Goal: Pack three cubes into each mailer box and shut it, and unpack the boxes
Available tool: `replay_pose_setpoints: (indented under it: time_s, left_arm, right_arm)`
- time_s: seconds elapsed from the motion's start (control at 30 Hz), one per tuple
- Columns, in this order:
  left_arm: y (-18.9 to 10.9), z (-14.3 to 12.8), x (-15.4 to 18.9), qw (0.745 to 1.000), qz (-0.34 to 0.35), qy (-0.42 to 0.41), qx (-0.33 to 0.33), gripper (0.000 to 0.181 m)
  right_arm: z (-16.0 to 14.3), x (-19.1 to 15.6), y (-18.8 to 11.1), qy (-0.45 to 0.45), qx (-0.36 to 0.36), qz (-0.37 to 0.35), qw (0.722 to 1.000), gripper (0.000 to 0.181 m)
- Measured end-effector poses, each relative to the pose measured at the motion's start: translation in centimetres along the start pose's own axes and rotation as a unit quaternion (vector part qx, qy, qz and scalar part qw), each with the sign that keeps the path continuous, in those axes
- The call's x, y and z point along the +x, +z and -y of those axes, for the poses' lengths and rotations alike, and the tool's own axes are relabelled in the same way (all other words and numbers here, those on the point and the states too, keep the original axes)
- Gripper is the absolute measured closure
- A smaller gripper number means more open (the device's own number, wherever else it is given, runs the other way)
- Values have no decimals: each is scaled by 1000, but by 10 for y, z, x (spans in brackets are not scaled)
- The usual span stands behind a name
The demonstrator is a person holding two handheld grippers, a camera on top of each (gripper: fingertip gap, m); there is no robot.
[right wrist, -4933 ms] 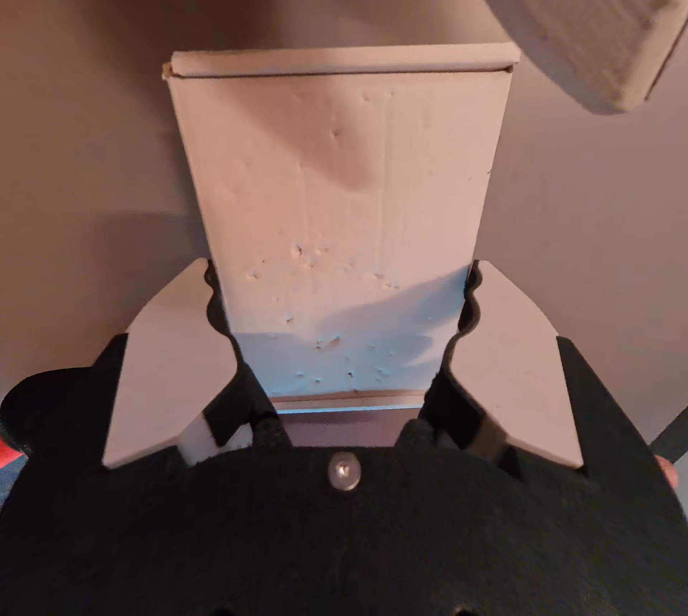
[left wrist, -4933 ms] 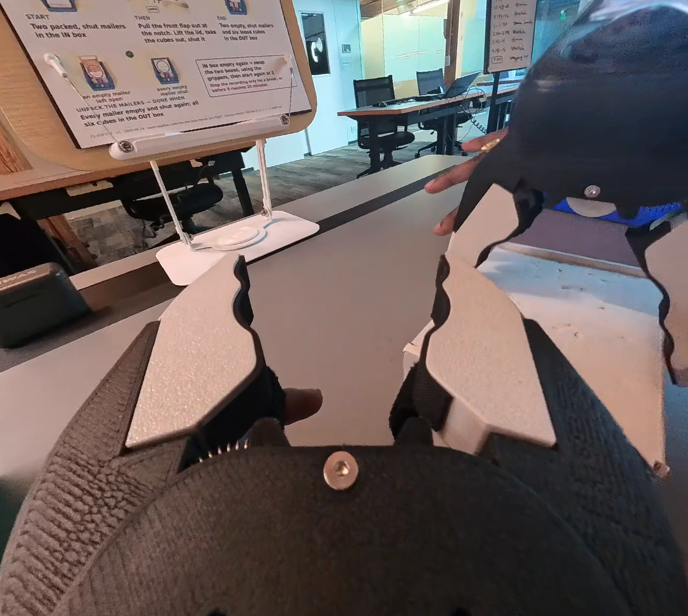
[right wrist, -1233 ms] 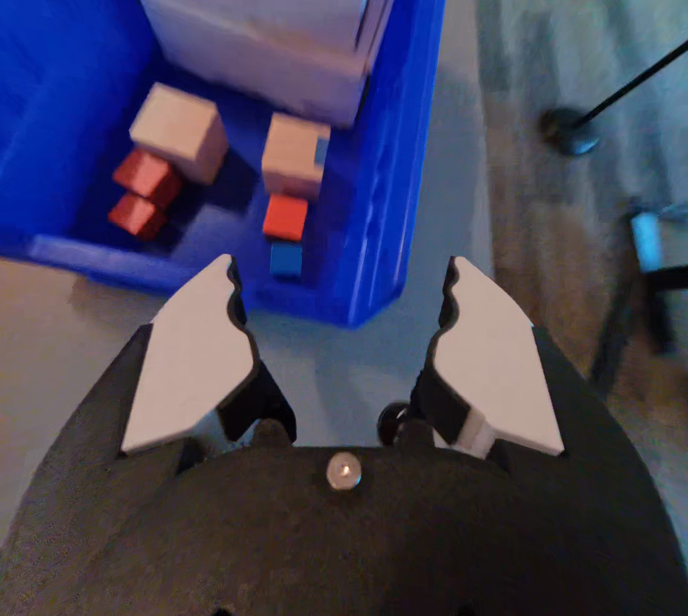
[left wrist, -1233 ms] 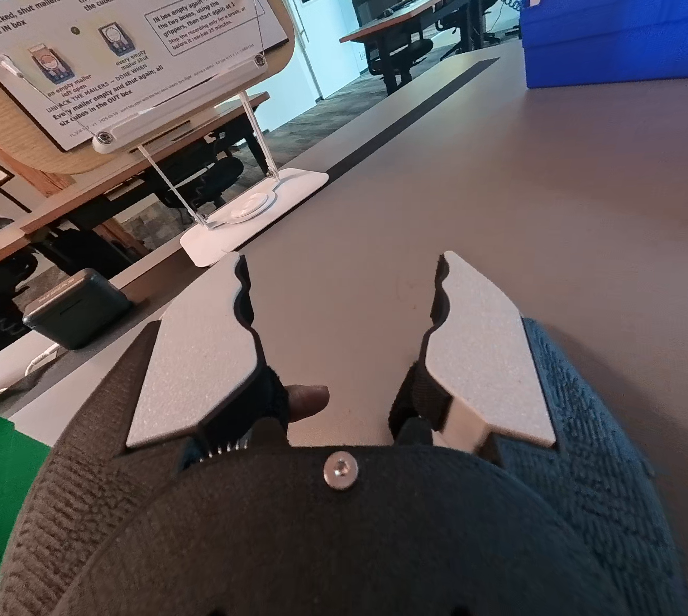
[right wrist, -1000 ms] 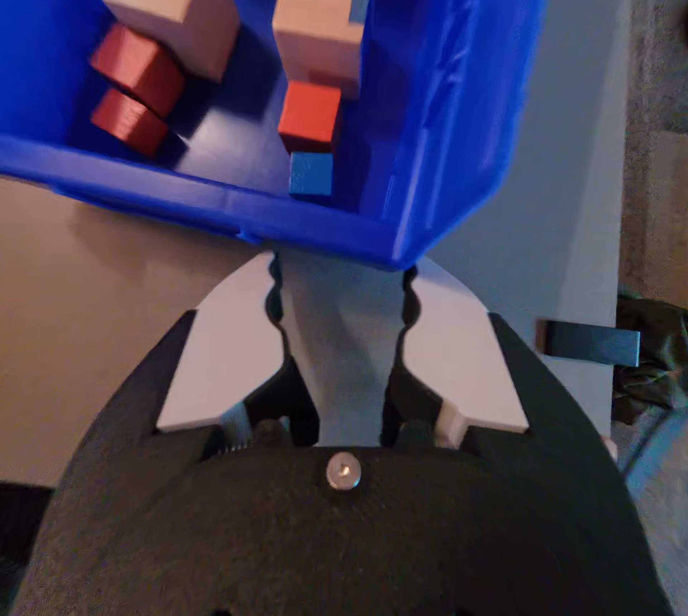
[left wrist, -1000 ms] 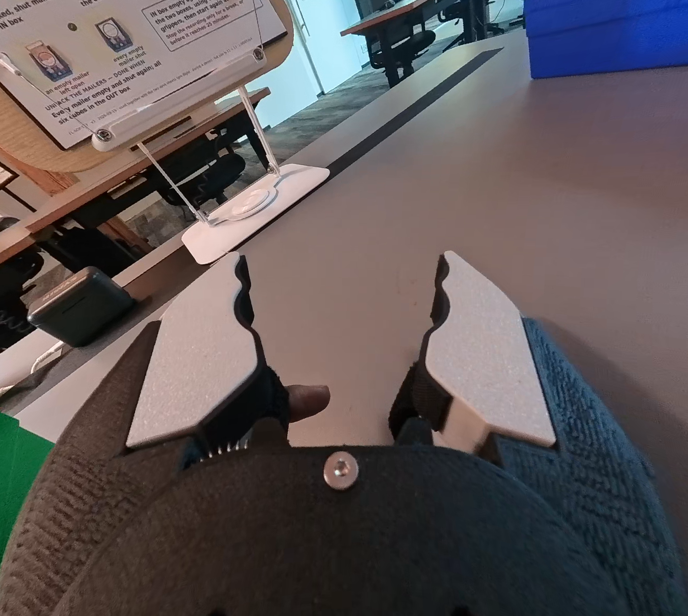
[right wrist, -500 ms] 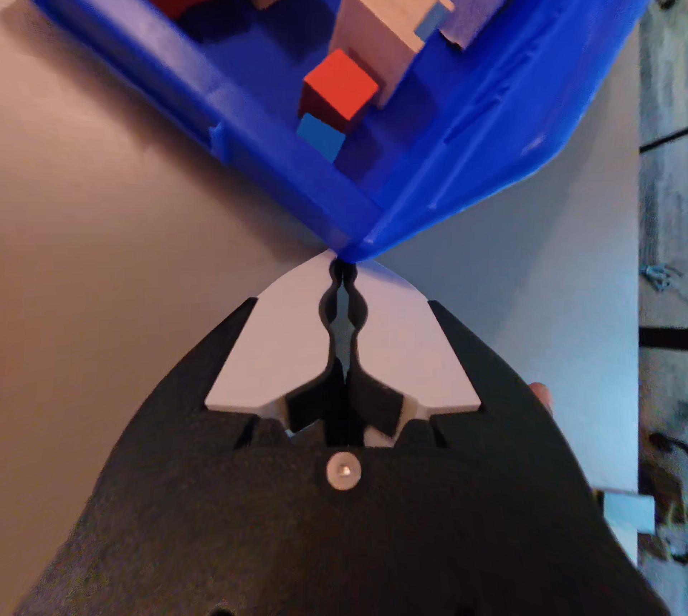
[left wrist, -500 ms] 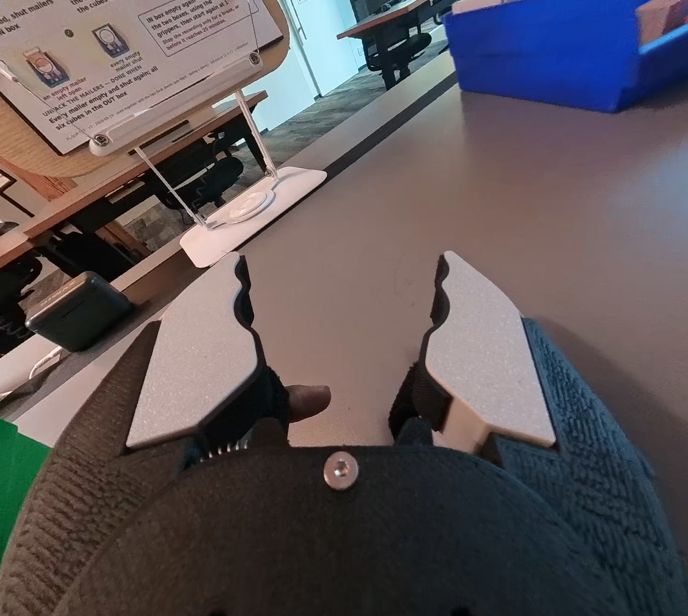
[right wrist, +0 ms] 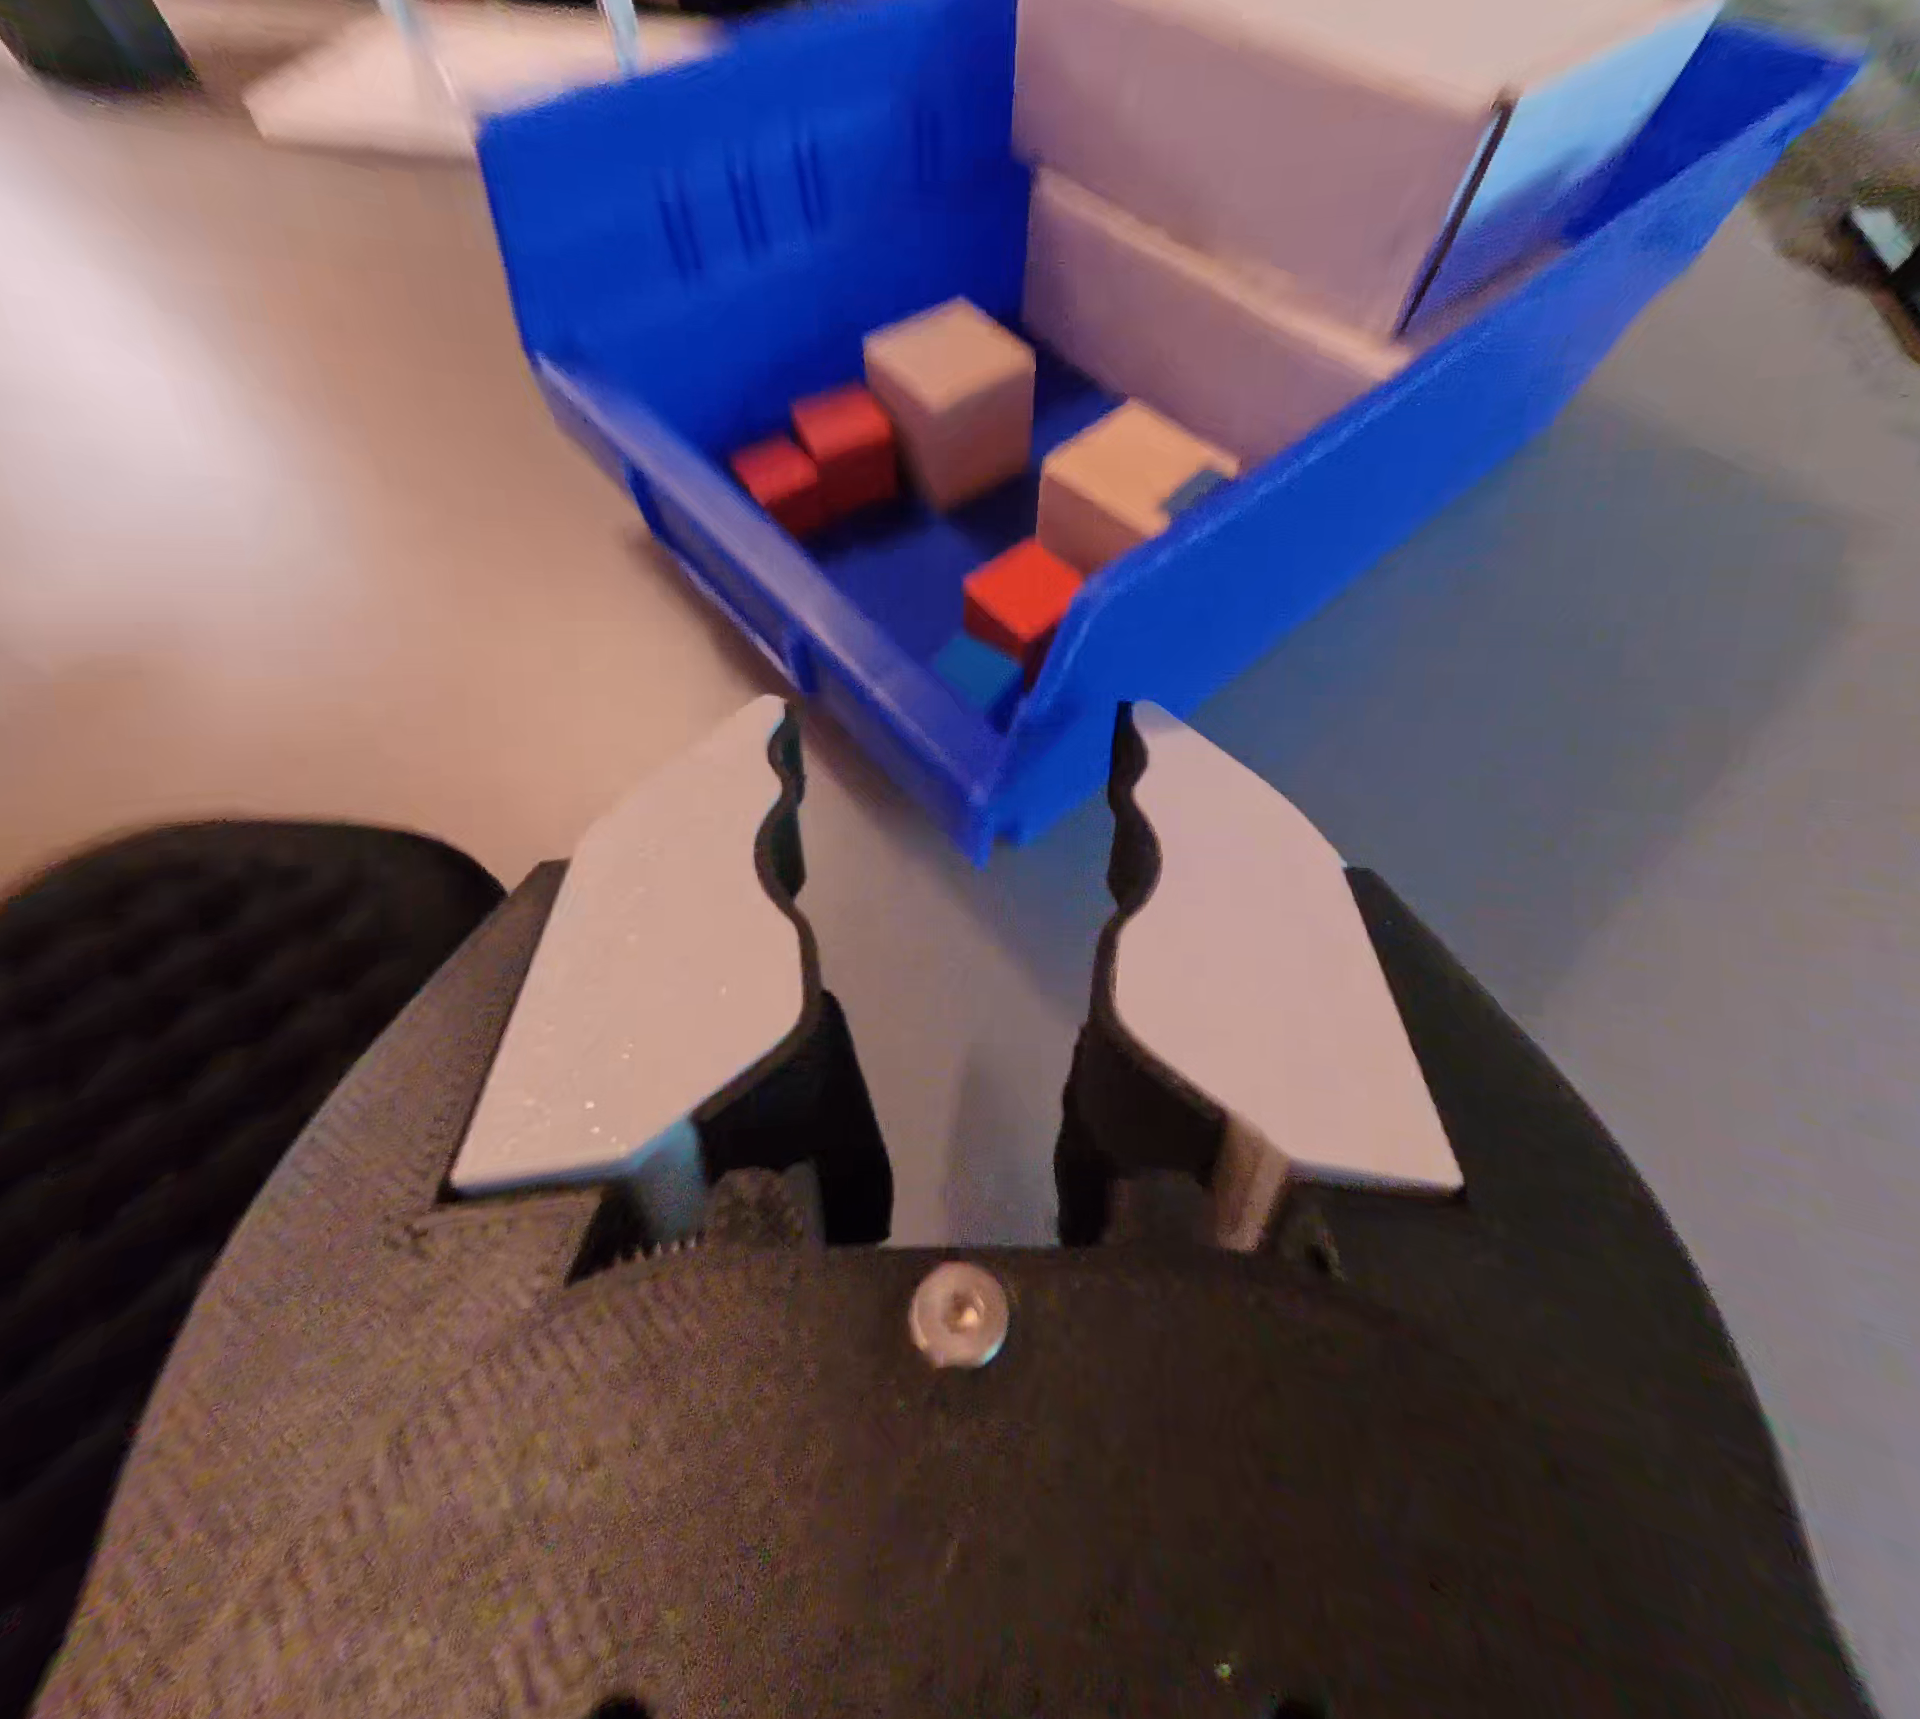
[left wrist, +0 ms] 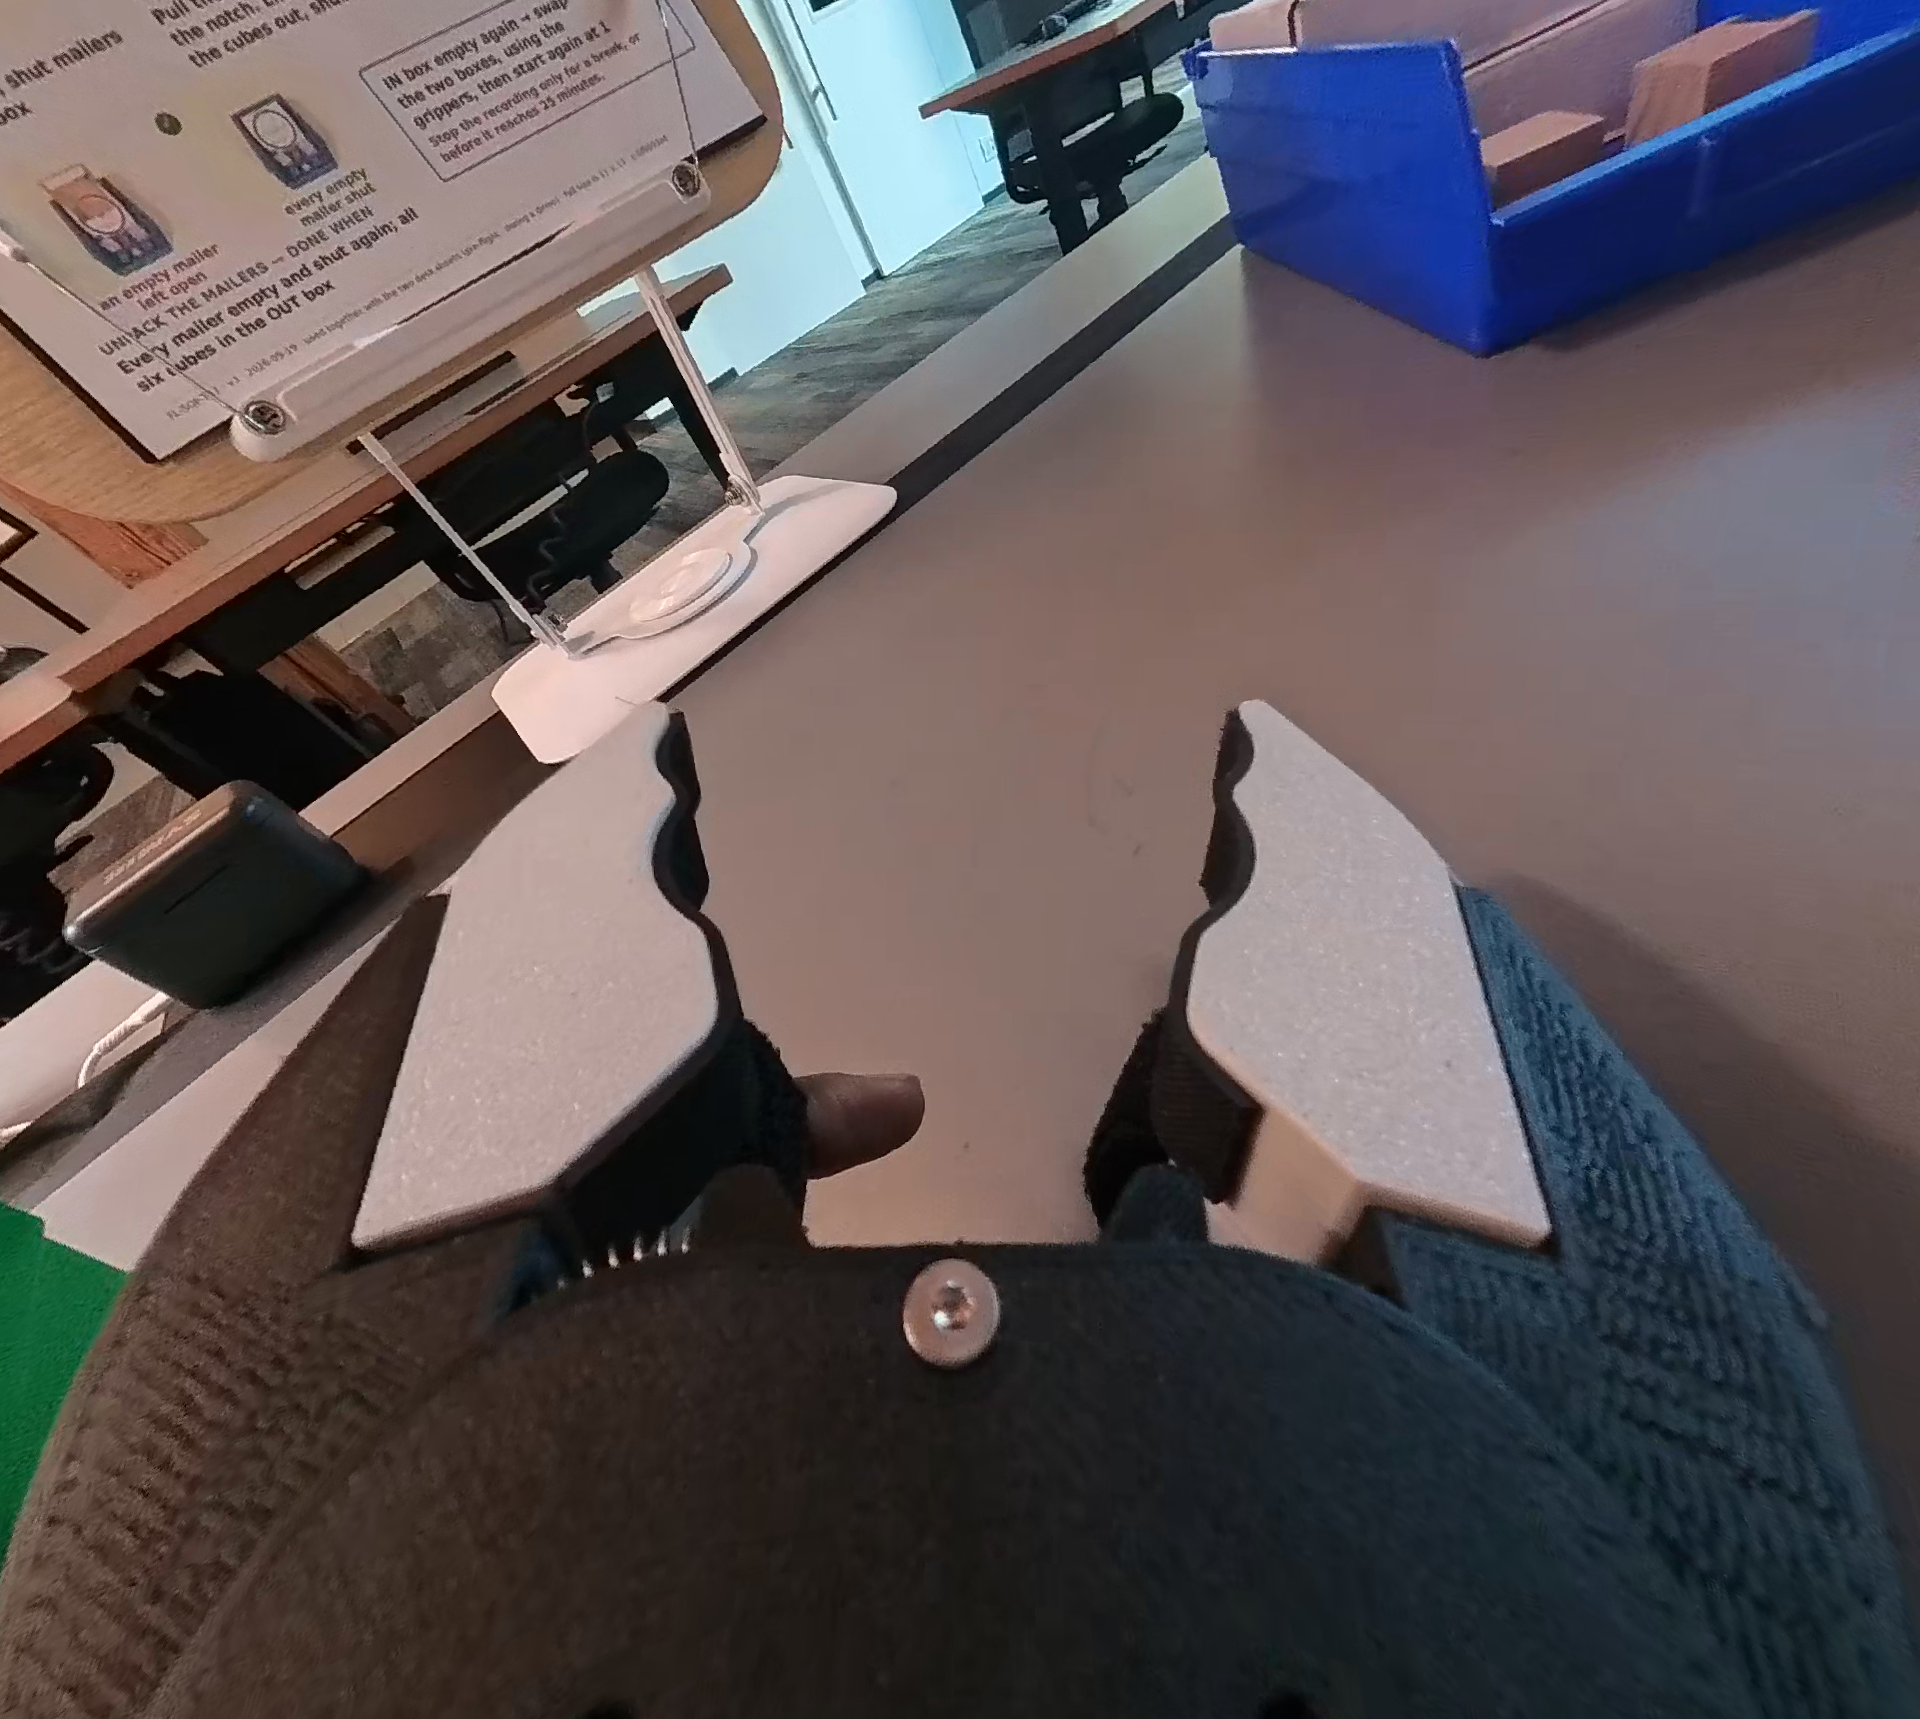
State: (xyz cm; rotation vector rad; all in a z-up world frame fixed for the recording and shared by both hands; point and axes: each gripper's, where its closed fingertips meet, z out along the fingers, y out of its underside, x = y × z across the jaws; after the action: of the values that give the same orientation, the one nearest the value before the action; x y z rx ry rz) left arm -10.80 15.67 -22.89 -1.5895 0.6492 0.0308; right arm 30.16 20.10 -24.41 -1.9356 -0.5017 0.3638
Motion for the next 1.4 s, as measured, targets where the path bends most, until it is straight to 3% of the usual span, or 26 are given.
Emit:
replay_pose_setpoints:
  time_s: [0.1, 0.2, 0.3, 0.67, 1.1, 1.4]
  left_arm:
    - [0, -1, 0, 1000, 0, 5, -2, 86]
    - [0, -1, 1, 1000, 0, 5, -3, 86]
    - [0, 0, 2, 1000, -1, 7, -2, 86]
    - [-1, 2, 14, 999, -17, 29, 0, 86]
    - [-3, 8, 21, 999, -27, 28, 12, 86]
    - [-7, 16, 13, 989, -43, -138, 23, 104]
  right_arm:
    - [5, 7, 4, -3, -1, -40, 999, 124]
    - [9, 23, 12, -76, -5, -114, 990, 155]
    - [11, 23, 18, -97, -16, -137, 986, 161]
    - [15, -5, 30, -159, -15, -98, 982, 161]
    - [26, -103, 60, -206, -11, 9, 978, 160]
    - [35, -197, 84, -266, -11, 94, 959, 159]
